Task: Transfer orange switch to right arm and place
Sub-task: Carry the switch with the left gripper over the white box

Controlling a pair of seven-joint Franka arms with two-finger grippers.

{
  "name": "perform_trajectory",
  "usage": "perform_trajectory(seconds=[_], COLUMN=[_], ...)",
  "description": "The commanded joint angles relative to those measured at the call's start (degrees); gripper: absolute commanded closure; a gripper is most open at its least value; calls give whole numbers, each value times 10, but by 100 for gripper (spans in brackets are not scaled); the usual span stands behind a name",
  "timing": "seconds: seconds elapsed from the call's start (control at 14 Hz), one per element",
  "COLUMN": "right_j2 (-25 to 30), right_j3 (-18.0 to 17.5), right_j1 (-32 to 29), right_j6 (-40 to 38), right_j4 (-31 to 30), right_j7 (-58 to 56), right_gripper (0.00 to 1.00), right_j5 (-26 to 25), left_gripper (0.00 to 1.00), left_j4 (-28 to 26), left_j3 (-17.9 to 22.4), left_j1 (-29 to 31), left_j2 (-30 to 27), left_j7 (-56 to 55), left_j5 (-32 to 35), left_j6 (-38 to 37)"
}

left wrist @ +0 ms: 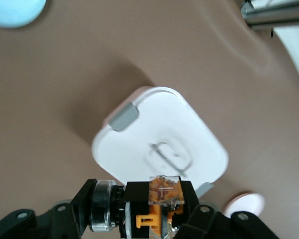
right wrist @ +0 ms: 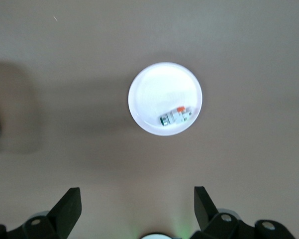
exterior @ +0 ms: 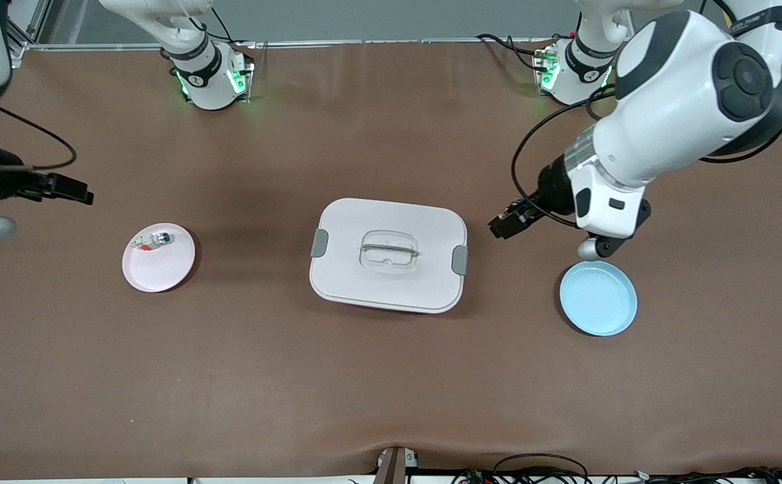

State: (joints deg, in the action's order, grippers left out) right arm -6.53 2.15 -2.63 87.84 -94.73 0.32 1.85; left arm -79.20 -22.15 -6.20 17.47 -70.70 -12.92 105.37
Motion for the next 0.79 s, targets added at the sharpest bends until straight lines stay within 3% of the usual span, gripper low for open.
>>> perform_trajectory(seconds=[0.0,0.43,0.72], right_j2=[-18,-21,-12], right_j3=[-7,-9,-10], right_j1=[-14,-8,-11], right_j6=[-20,-8,-41], right_j4=[17,17,10], right_j7=[-6,-5,-6], right_gripper=[0,0,0], right_j5=[3,34,165], left_gripper=[79,79,79], left_j4=[5,5,5], left_j3=[0,-1,2], left_j1=[-27,-75,-119], left_j2=[13,34,49], left_j7=[-174,-358,-455], left_j5=[-6,-9,-19], left_j6=[56,136,219])
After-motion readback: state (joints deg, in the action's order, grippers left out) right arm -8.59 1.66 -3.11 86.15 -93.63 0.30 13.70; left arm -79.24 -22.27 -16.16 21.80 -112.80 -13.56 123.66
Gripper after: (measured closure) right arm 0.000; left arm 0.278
